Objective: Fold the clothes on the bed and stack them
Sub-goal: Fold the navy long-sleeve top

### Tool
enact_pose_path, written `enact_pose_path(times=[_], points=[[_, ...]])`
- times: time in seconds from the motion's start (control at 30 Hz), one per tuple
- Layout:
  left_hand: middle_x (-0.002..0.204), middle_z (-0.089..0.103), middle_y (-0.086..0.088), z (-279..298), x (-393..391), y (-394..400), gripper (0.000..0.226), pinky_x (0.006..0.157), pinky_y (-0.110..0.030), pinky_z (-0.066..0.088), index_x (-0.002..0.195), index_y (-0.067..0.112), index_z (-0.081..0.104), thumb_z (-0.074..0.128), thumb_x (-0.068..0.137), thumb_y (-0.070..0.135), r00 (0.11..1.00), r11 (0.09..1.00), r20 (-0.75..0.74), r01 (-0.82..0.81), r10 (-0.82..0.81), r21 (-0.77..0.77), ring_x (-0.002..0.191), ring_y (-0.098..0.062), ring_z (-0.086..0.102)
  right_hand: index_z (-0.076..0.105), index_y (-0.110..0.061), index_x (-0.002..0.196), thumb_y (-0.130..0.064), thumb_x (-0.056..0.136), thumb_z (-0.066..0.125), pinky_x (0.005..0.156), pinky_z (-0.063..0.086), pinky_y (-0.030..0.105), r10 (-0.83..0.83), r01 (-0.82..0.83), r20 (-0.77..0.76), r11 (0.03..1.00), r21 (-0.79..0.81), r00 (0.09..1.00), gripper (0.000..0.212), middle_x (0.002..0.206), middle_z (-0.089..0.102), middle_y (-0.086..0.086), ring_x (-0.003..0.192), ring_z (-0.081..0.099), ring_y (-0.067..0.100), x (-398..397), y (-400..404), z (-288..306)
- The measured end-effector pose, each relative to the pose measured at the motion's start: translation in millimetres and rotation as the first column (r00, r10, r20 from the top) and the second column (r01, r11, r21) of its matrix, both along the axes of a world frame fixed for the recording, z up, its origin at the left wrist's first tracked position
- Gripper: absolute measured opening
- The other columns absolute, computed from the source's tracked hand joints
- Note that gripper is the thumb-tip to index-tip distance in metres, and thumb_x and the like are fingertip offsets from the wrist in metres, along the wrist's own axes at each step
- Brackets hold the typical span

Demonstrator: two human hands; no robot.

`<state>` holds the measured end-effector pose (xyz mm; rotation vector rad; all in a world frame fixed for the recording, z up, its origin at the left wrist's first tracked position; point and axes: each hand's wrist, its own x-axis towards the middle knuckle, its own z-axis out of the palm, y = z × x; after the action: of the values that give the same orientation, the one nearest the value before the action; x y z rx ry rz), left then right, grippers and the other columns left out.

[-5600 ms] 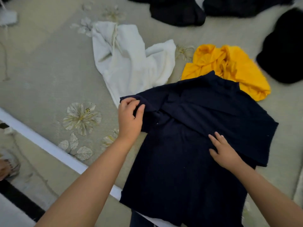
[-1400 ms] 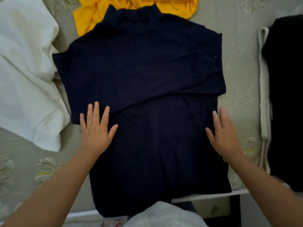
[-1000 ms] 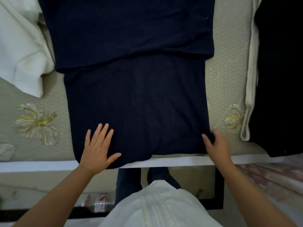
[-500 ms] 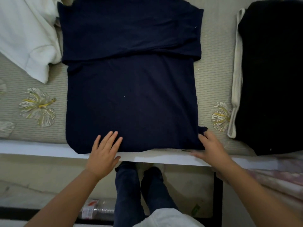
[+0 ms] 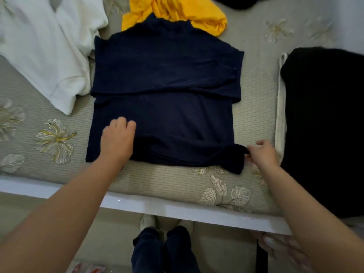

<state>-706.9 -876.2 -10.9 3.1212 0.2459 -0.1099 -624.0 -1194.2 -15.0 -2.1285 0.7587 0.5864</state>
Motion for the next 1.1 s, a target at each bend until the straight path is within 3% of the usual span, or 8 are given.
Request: enact_pose_path(times=[0.07, 0.17, 0.23, 0.3, 0.47, 0.73, 0.9, 1.1], points=[[0.065, 0.055, -0.023, 1, -21, -22, 0.017, 0.040, -0.035, 0.044, 0.074, -0.007, 0.060, 0.073, 0.066, 0.002, 0.996, 0.993, 0.044, 0.083, -0.079, -0.086, 0.052, -0.036, 0.056, 0.045, -0.002, 0.128, -0.015, 0.089, 0.057, 0.087, 0.042, 0.036, 0.370, -0.315, 0.154, 0.902, -0.297, 0.916, 0.042, 0.118, 0.055, 0.022, 0.107, 0.055, 0.033, -8, 5, -4], [0.079, 0.065, -0.025, -15, -56, -32, 0.054, 0.048, -0.043, 0.051, 0.088, -0.008, 0.066, 0.090, 0.047, 0.017, 0.987, 0.989, -0.156, 0.025, -0.048, -0.148, 0.066, -0.039, 0.064, 0.058, -0.001, 0.120, -0.021, 0.076, 0.072, 0.093, 0.040, 0.053, 0.854, -0.639, 0.328, 0.519, -0.568, 0.403, 0.050, 0.122, 0.056, 0.024, 0.113, 0.053, 0.042, -28, 13, -11], [0.082, 0.064, -0.028, -24, -67, -21, 0.065, 0.051, -0.047, 0.052, 0.093, -0.011, 0.064, 0.092, 0.040, 0.013, 0.976, 0.982, -0.209, -0.102, 0.067, -0.158, 0.069, -0.043, 0.063, 0.058, -0.011, 0.122, -0.038, 0.063, 0.081, 0.092, 0.038, 0.061, 0.990, -0.739, 0.095, 0.140, -0.659, 0.102, 0.069, 0.127, 0.056, 0.018, 0.118, 0.051, 0.041, -32, 16, -15], [0.079, 0.061, -0.029, -30, -70, -5, 0.067, 0.048, -0.046, 0.050, 0.093, -0.010, 0.061, 0.092, 0.037, 0.007, 0.983, 0.980, -0.133, -0.145, 0.127, -0.133, 0.064, -0.043, 0.061, 0.044, -0.019, 0.135, -0.034, 0.071, 0.076, 0.102, 0.031, 0.054, 0.994, -0.786, -0.112, -0.062, -0.615, 0.009, 0.073, 0.140, 0.043, 0.015, 0.129, 0.040, 0.035, -29, 24, -16], [0.087, 0.055, -0.036, -30, -65, 28, 0.070, 0.054, -0.053, 0.046, 0.106, -0.005, 0.056, 0.088, 0.044, 0.000, 0.981, 0.975, 0.013, -0.190, 0.192, -0.115, 0.071, -0.050, 0.055, 0.072, -0.004, 0.067, 0.000, 0.033, 0.090, 0.055, 0.053, 0.035, 0.985, -0.684, 0.171, 0.101, -0.722, -0.034, 0.039, 0.072, 0.068, 0.014, 0.064, 0.067, 0.029, -23, 25, -9], [0.148, 0.028, -0.012, -41, -45, 60, 0.076, 0.109, -0.047, 0.006, 0.133, 0.013, 0.045, 0.072, 0.070, 0.046, 0.982, 0.984, -0.191, -0.042, 0.009, -0.172, 0.140, -0.027, 0.014, 0.059, -0.003, 0.059, 0.002, 0.036, 0.090, 0.041, 0.042, 0.015, 0.980, -0.797, 0.197, 0.112, -0.594, -0.009, 0.039, 0.056, 0.058, 0.007, 0.045, 0.057, 0.021, -68, -1, 8], [0.155, 0.001, -0.003, -51, -43, 35, 0.085, 0.112, -0.045, -0.004, 0.146, 0.020, 0.010, 0.042, 0.082, 0.064, 0.940, 0.985, -0.300, 0.142, -0.165, -0.098, 0.142, -0.019, -0.006, 0.060, 0.001, 0.063, 0.011, 0.043, 0.084, 0.061, 0.057, 0.035, 0.969, -0.821, 0.246, 0.158, -0.549, 0.022, 0.033, 0.081, 0.068, 0.017, 0.071, 0.068, 0.029, -80, -1, 19], [0.155, 0.002, -0.008, -56, -32, -16, 0.075, 0.112, -0.049, -0.003, 0.146, 0.026, 0.011, 0.041, 0.086, 0.059, 0.938, 0.991, -0.343, 0.000, -0.047, -0.137, 0.142, -0.026, -0.006, 0.056, -0.004, 0.075, 0.006, 0.069, 0.070, 0.072, 0.046, 0.016, 0.942, -0.910, 0.275, 0.277, -0.307, 0.194, 0.018, 0.102, 0.070, 0.012, 0.089, 0.069, 0.024, -104, 3, 43]])
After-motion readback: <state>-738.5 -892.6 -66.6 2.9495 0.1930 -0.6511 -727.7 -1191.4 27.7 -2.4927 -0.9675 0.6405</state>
